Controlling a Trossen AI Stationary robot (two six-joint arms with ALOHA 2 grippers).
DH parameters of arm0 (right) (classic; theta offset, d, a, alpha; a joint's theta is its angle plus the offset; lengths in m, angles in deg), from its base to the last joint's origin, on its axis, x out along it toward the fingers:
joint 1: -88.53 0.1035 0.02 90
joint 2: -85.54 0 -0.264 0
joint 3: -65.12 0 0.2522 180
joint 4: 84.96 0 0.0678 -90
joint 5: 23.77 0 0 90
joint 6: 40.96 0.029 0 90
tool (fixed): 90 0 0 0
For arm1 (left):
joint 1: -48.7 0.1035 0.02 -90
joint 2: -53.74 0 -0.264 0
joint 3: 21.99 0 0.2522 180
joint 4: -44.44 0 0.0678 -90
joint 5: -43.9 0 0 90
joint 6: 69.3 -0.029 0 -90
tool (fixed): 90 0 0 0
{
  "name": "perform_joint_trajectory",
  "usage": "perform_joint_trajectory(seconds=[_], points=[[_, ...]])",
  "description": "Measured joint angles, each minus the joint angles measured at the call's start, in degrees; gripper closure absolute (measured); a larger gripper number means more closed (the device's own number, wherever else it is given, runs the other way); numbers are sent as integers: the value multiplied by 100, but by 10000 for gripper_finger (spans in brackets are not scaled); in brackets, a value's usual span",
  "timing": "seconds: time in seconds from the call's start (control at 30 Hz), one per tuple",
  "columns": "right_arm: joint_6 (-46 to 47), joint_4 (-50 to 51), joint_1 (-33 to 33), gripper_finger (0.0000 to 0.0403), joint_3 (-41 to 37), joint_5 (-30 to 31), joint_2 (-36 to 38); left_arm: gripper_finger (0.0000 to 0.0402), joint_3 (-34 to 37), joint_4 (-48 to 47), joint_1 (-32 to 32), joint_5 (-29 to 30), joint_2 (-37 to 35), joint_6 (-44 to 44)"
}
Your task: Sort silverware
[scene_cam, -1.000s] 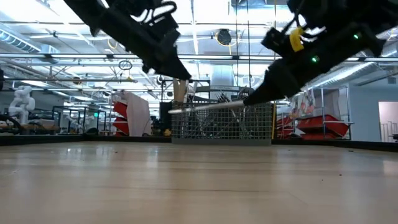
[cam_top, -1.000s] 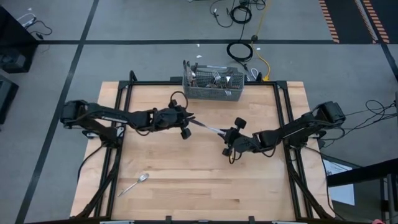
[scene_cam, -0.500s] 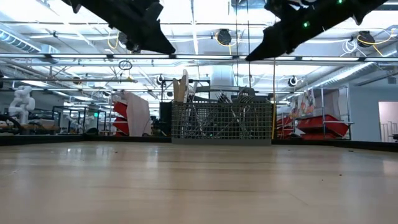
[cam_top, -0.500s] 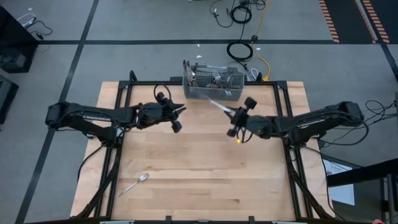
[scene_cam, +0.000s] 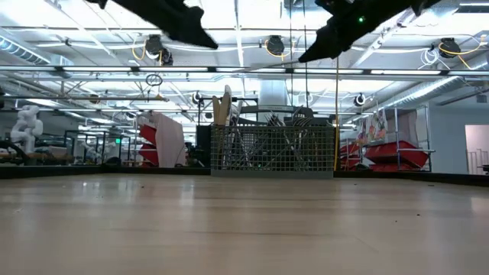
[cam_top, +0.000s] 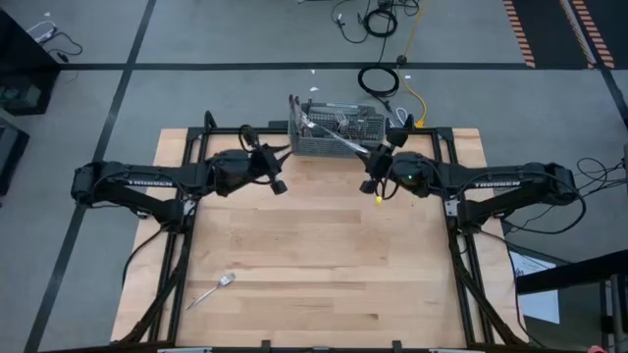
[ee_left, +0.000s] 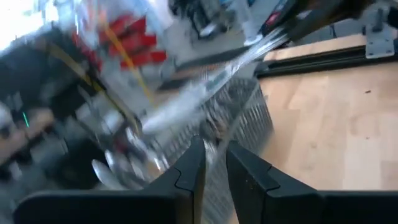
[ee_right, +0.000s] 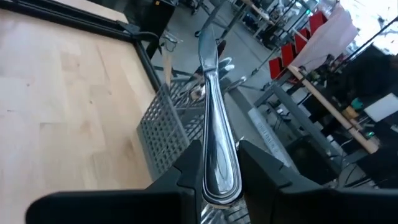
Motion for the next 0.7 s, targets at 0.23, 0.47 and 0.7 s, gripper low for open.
perform_joint_trajectory(seconds=[0.23,0.47,0.7], points=[[-223,69,3,342,172,10,5,263,-753,-288,298,-632,76,-1158],[-357,75,3,342,172,-150,5,176,-2136,-1598,528,-735,1127,-1407],[-506,130,5,342,172,-245,5,169,-3858,-2899,644,-1809,2054,-1443]])
